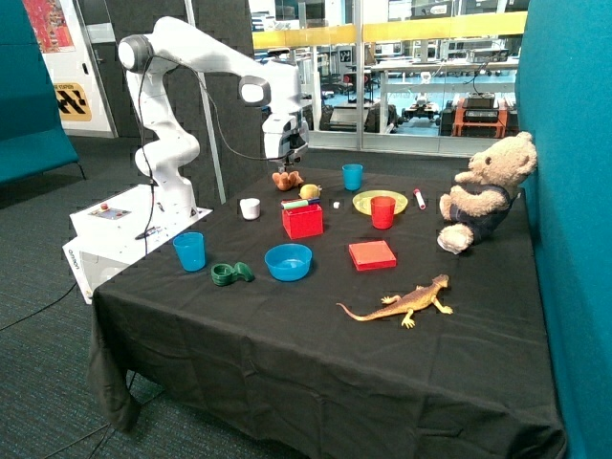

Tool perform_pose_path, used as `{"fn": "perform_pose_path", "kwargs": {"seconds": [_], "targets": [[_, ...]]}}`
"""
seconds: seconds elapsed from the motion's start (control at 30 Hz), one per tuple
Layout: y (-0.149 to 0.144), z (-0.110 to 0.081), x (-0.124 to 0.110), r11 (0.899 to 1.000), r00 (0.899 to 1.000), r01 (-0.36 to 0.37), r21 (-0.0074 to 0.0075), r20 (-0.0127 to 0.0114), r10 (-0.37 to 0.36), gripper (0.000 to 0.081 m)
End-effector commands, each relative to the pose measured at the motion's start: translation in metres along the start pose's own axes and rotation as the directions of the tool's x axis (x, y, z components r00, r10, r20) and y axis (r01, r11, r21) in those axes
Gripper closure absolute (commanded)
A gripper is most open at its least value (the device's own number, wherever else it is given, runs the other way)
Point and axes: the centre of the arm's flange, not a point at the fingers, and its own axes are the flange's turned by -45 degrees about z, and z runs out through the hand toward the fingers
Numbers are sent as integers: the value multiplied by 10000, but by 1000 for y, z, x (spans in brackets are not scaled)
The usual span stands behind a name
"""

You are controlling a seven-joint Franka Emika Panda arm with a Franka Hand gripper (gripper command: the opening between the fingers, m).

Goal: Put the ball in the red pot

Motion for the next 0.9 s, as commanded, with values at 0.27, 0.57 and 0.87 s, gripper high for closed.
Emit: {"fn": "perform_pose_path", "kwargs": {"seconds": [0.27,0.57,0.87], "targets": [[-9,3,5,8853,8853,4650,-22,111,-4649,201],[-14,6,1,8341,8341,5516,-10,113,-5516,245],[2,22,3,8092,8091,5876,-5,113,-5876,273]]}}
